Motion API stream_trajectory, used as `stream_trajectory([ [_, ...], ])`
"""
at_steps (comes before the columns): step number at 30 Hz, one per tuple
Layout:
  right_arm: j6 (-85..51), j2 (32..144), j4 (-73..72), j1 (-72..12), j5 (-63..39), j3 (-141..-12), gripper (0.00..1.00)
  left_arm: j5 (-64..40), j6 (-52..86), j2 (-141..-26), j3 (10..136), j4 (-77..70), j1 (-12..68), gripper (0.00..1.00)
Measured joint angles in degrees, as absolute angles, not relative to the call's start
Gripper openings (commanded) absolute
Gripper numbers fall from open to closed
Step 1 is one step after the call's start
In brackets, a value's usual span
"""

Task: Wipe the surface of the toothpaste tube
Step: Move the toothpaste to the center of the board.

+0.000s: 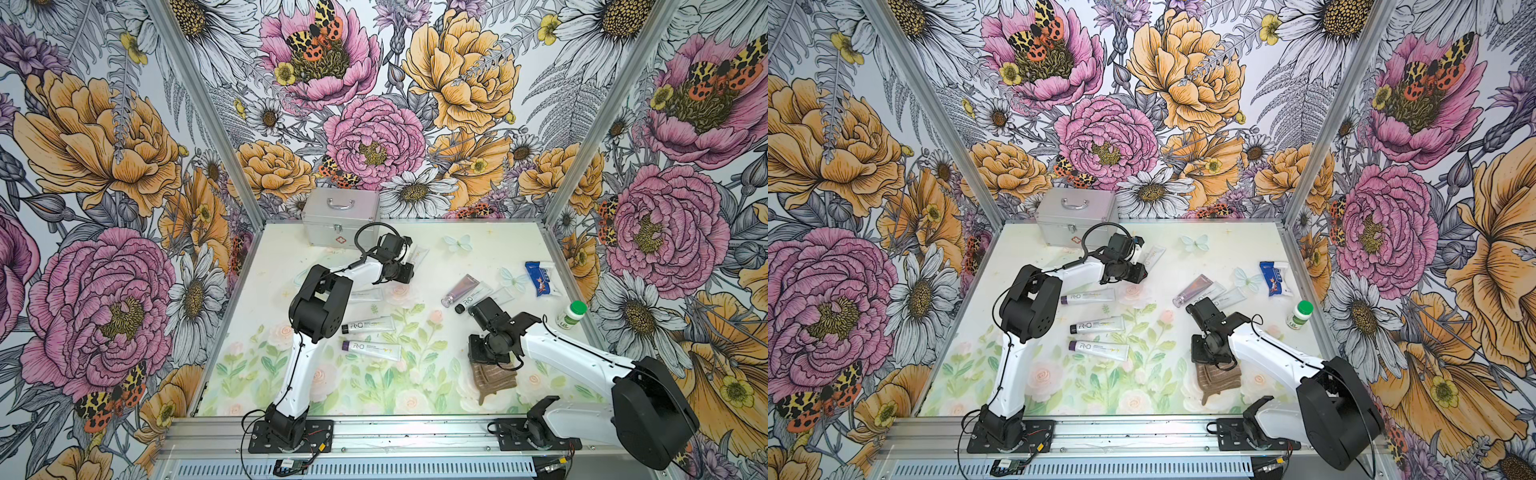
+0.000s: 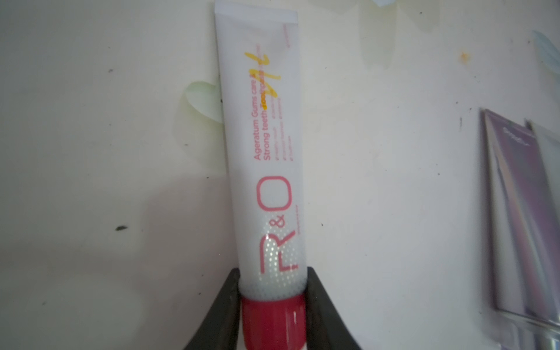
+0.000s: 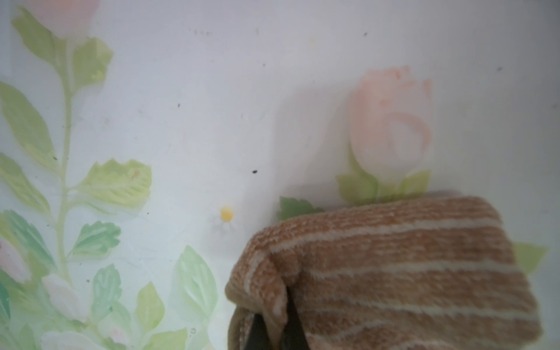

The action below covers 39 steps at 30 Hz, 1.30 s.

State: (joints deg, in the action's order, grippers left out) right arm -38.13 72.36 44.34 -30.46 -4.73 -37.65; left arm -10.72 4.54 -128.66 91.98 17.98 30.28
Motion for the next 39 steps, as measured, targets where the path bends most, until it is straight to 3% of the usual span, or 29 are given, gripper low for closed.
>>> stream_trajectory([
  [12,-37.5,75.0,44.3,-30.5,-4.7,-39.4,0.0,-7.2,7.4,-112.7,68.2,12.6,39.7,0.32],
  [21,-35.9,77.1,44.0,-30.0,-4.7,-42.1,0.0,-3.8,8.9,-103.6,57.2,12.1,47.9,0.33],
  [39,-33.6,75.5,43.9,-26.2,-9.3,-43.3,0.0,-1.0,10.6,-98.8,51.2,11.1,62.8,0.35],
])
